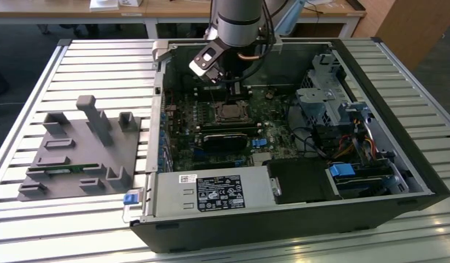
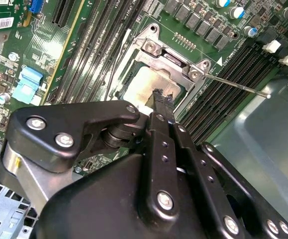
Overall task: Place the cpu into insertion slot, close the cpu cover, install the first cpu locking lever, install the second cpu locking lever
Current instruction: 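Install the first cpu locking lever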
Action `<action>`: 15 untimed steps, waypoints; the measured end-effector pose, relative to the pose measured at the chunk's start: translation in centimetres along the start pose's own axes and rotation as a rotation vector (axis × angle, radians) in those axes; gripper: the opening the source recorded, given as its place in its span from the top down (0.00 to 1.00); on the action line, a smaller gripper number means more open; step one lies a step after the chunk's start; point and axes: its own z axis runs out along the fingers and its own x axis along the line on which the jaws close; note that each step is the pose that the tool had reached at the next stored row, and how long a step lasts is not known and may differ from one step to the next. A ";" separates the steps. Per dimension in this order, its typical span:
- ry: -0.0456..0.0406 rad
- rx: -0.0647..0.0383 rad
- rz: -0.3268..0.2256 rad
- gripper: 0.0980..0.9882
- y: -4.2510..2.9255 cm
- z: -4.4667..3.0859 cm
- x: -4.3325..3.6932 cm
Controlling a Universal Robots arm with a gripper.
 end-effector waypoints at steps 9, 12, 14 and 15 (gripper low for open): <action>0.0001 0.000 0.000 0.99 -0.04 -0.50 0.01; 0.0000 0.000 0.000 0.99 -0.04 -0.54 0.01; -0.0001 0.000 0.000 0.99 -0.04 -0.56 0.01; -0.0001 0.000 0.000 0.99 -0.04 -0.57 0.01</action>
